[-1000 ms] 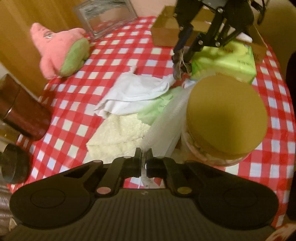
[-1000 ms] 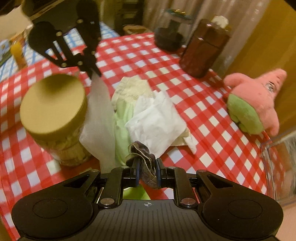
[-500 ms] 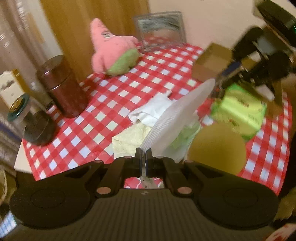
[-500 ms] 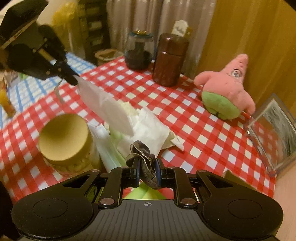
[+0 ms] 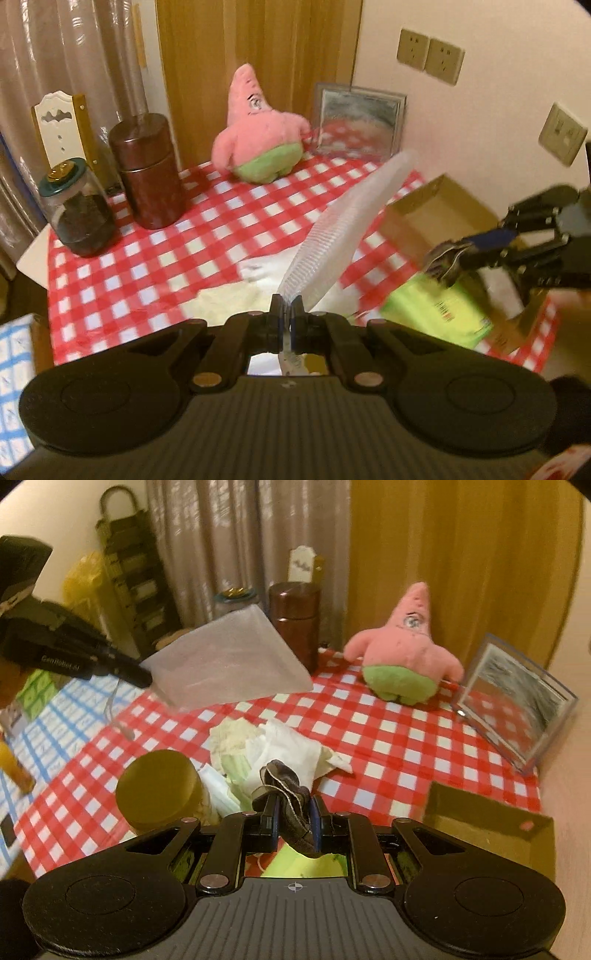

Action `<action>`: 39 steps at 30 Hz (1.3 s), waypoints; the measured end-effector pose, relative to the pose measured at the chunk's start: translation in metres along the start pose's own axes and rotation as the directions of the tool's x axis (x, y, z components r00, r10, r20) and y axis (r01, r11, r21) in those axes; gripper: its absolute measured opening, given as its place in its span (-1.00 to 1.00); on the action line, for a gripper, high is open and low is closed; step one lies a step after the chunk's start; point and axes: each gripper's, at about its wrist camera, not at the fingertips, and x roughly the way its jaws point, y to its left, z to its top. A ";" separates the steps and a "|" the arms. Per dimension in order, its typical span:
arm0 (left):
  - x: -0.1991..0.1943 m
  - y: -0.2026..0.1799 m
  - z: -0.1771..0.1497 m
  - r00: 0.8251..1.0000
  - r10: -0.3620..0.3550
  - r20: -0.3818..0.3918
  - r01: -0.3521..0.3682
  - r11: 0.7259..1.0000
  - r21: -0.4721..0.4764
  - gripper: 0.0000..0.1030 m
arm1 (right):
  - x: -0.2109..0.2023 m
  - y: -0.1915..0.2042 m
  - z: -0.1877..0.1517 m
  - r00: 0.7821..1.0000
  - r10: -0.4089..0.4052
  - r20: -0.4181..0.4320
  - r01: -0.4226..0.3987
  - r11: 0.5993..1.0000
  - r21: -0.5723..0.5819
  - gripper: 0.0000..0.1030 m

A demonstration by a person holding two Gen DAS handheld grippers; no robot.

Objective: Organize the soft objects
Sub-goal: 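Carry the dark cloth and plastic bag into the cardboard box and open both tools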

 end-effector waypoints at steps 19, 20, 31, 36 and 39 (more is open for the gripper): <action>0.036 -0.159 0.032 0.980 -0.197 0.012 0.197 0.976 -0.092 -0.95 | -0.119 -0.106 -0.073 0.971 -0.237 0.020 0.222 0.934 0.279 -0.67; 0.042 -0.168 0.033 0.977 -0.211 0.010 0.211 0.971 -0.109 -0.95 | -0.122 -0.111 -0.078 0.970 -0.243 0.017 0.227 0.930 0.290 -0.67; 0.107 -0.221 0.024 0.964 -0.263 -0.024 0.247 0.929 -0.275 -0.95 | -0.114 -0.150 -0.119 0.961 -0.274 -0.027 0.265 0.893 0.365 -0.67; 0.137 -0.234 0.016 0.959 -0.278 -0.053 0.246 0.913 -0.326 -0.95 | -0.105 -0.162 -0.135 0.962 -0.267 -0.046 0.264 0.883 0.387 -0.67; 0.154 -0.242 0.014 0.956 -0.285 -0.066 0.247 0.907 -0.341 -0.85 | -0.102 -0.166 -0.141 0.963 -0.265 -0.057 0.266 0.879 0.395 -0.67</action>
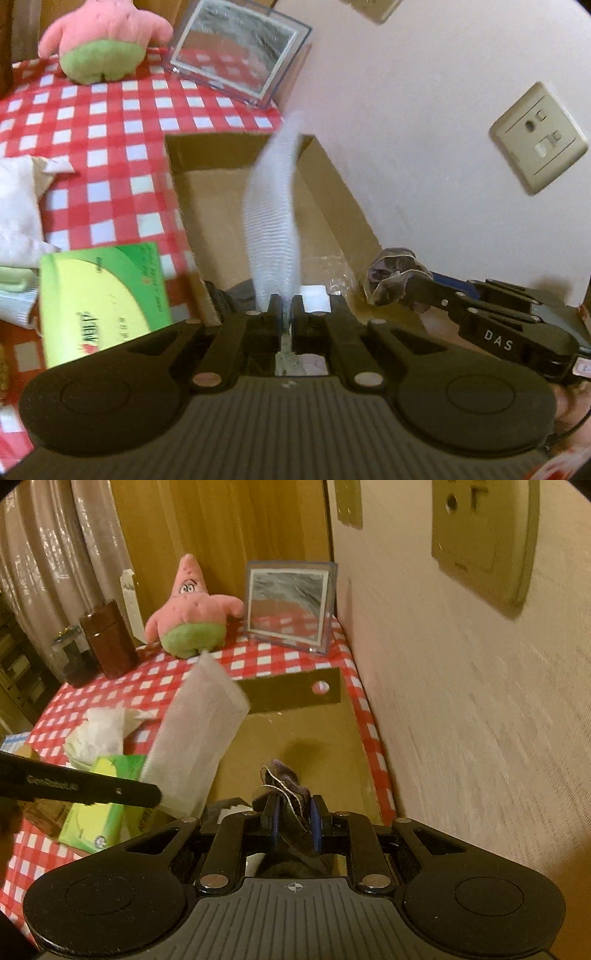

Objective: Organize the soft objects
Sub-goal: 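Carry the dark cloth and plastic bag into the cardboard box and open both tools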

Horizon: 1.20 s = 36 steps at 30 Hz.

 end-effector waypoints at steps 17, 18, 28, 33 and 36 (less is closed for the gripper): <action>-0.014 -0.010 -0.017 0.996 0.053 0.068 -0.059 0.994 0.090 -0.57 | 0.013 -0.001 -0.004 1.000 -0.011 -0.008 0.011 1.000 0.023 -0.66; -0.015 -0.011 -0.018 0.996 0.056 0.072 -0.062 0.994 0.094 -0.57 | 0.013 -0.001 -0.004 1.000 -0.013 -0.007 0.013 1.000 0.021 -0.66; -0.022 -0.011 -0.021 0.994 0.060 0.087 -0.068 0.993 0.092 -0.45 | 0.016 -0.001 -0.003 1.000 -0.023 0.009 0.023 0.999 0.038 -0.29; -0.026 -0.012 -0.023 0.993 0.064 0.101 -0.074 0.992 0.101 -0.44 | 0.012 -0.001 -0.004 0.999 -0.036 0.019 0.035 0.999 0.036 -0.16; -0.030 -0.014 -0.024 0.992 0.065 0.110 -0.077 0.991 0.109 -0.44 | 0.007 0.002 -0.006 0.999 -0.038 0.017 0.038 0.999 0.028 -0.16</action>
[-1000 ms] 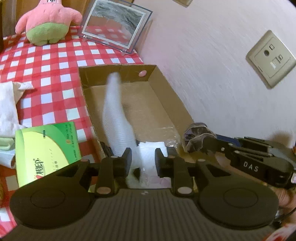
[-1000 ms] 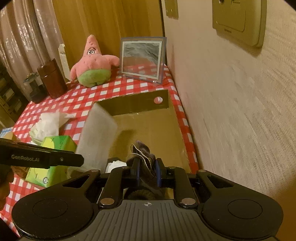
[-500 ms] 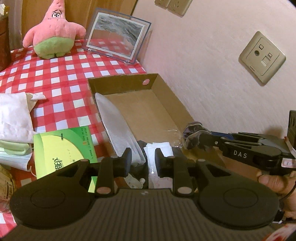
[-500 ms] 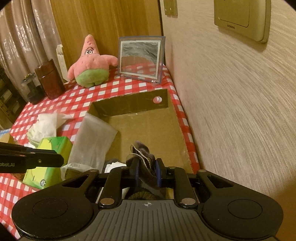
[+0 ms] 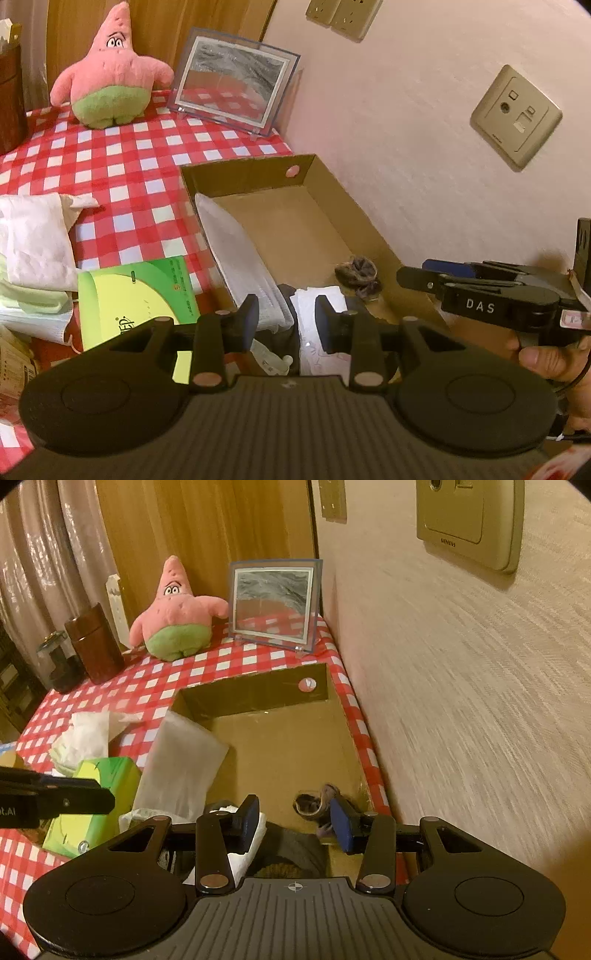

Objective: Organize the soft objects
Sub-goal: 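Carry the dark cloth and plastic bag into the cardboard box and open both tools, then withdraw both open tools from the box back over the cloth pile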

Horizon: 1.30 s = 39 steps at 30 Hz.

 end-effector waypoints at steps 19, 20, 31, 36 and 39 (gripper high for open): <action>-0.054 -0.012 -0.028 0.998 0.008 0.055 -0.010 0.999 0.040 -0.23 | -0.047 0.036 -0.028 0.997 0.062 0.037 -0.064 0.997 0.043 -0.16; -0.057 -0.012 -0.031 0.998 0.008 0.055 -0.011 0.999 0.043 -0.21 | -0.050 0.038 -0.029 0.997 0.065 0.040 -0.067 0.997 0.044 -0.16; -0.107 0.010 -0.048 0.994 0.013 0.106 -0.019 0.998 0.055 0.01 | -0.071 0.074 -0.026 0.992 0.111 0.060 -0.111 0.994 -0.004 -0.16; -0.133 0.034 -0.052 0.993 0.033 0.114 -0.042 0.996 0.076 0.11 | -0.075 0.094 -0.021 0.987 0.142 0.068 -0.140 0.989 -0.041 -0.16; -0.153 0.054 -0.056 0.991 0.049 0.127 -0.059 0.995 0.077 0.24 | -0.076 0.105 -0.018 0.985 0.161 0.066 -0.157 0.985 -0.067 -0.16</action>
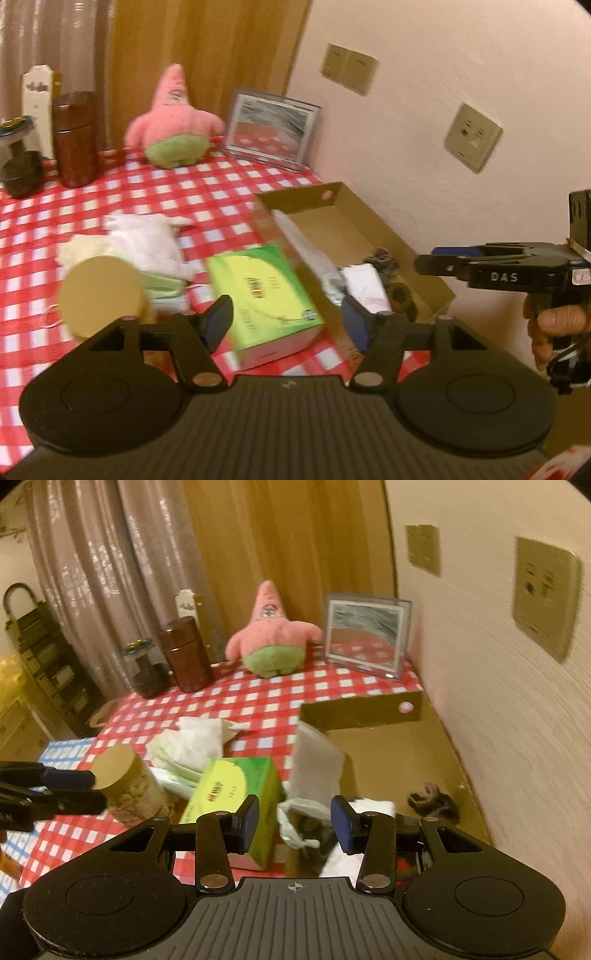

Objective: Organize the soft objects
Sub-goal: 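Withdraw both open tools from the box back over the cloth pile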

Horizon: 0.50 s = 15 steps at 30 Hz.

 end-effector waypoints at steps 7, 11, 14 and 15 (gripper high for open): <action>-0.041 0.053 -0.002 0.997 0.078 0.011 -0.077 0.997 -0.013 0.32 | 0.015 0.019 0.010 1.000 0.022 -0.018 -0.023 0.998 -0.050 -0.13; -0.057 0.080 0.001 0.993 0.118 0.007 -0.119 0.993 0.007 0.34 | 0.026 0.033 0.016 0.998 0.046 -0.033 -0.049 0.995 -0.090 0.03; -0.063 0.099 0.005 0.990 0.141 -0.001 -0.141 0.989 0.036 0.34 | 0.035 0.045 0.022 0.996 0.074 -0.049 -0.079 0.988 -0.130 0.13; -0.065 0.105 0.006 0.990 0.141 -0.004 -0.141 0.989 0.043 0.34 | 0.039 0.050 0.025 0.995 0.081 -0.053 -0.088 0.985 -0.146 0.17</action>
